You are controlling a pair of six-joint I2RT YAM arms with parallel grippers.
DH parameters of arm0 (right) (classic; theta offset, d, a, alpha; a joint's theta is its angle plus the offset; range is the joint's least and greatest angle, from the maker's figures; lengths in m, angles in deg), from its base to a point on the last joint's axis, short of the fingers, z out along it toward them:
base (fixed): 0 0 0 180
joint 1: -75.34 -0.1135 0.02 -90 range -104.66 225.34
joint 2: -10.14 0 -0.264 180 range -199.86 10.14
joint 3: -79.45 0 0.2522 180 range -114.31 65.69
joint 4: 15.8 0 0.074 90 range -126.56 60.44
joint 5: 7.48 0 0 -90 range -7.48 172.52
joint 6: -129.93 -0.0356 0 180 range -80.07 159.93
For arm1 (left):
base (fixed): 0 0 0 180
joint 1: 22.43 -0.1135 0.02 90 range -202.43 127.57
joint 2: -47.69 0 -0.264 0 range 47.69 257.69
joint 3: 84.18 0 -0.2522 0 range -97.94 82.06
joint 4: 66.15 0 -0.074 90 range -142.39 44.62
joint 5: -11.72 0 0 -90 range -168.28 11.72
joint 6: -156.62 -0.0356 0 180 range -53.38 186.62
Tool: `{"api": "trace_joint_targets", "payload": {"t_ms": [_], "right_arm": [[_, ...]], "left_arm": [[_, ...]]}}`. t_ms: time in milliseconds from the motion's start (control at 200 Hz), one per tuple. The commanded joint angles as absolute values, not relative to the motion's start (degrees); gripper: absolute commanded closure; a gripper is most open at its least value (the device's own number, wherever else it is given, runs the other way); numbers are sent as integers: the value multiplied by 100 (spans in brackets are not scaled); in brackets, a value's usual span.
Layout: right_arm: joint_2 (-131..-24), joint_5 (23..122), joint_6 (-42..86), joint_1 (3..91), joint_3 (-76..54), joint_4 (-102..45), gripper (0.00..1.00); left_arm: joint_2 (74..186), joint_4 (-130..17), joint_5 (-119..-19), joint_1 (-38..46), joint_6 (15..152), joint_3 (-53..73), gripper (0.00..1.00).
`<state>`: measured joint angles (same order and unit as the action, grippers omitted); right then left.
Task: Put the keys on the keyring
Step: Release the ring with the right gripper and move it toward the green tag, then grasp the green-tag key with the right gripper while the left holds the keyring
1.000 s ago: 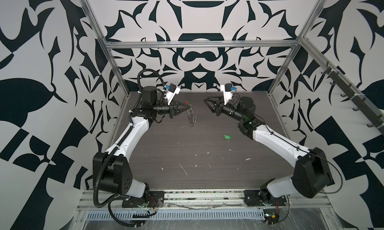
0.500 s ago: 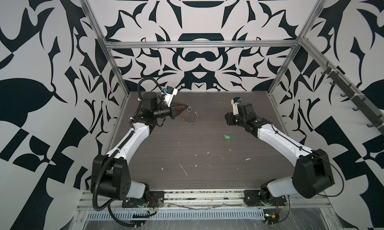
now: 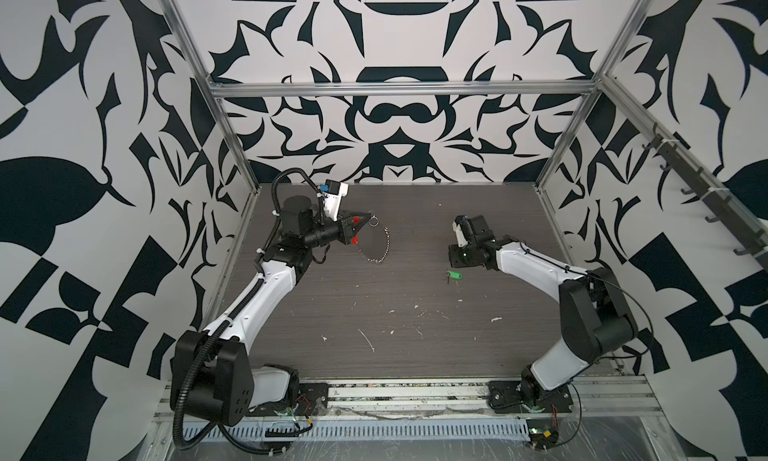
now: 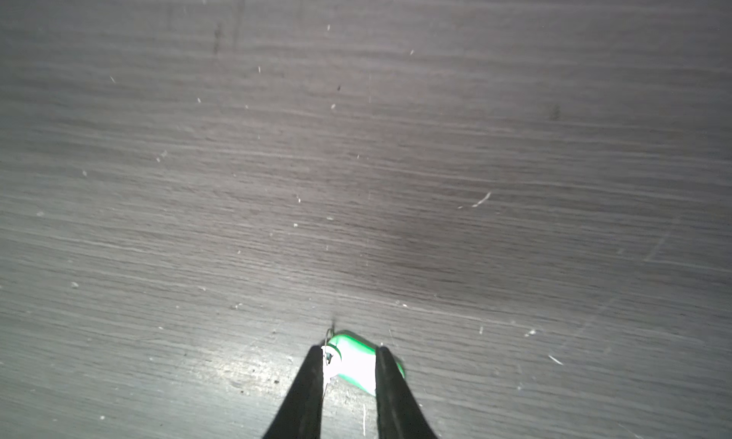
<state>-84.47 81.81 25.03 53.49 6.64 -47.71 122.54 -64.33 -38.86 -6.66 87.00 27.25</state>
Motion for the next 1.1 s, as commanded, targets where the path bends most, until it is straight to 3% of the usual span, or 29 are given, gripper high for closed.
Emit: {"api": "trace_joint_targets", "payload": {"t_ms": [0, 405, 865, 1090], "right_arm": [[-8405, 8093, 2590, 5187, 580, -4640, 73], [-8673, 8447, 2751, 4976, 897, -4346, 74], [-8729, 8384, 2793, 4943, 1160, -4121, 74], [-8770, 8461, 2854, 4941, 1120, -4098, 81]], "left_arm": [[12162, -6628, -3934, -588, 8868, 2783, 100], [12635, -6217, -3858, -590, 9302, 2288, 100], [12116, -7361, -4950, -565, 8883, 3171, 100], [12213, -6776, -4661, -569, 9000, 2801, 100]]}}
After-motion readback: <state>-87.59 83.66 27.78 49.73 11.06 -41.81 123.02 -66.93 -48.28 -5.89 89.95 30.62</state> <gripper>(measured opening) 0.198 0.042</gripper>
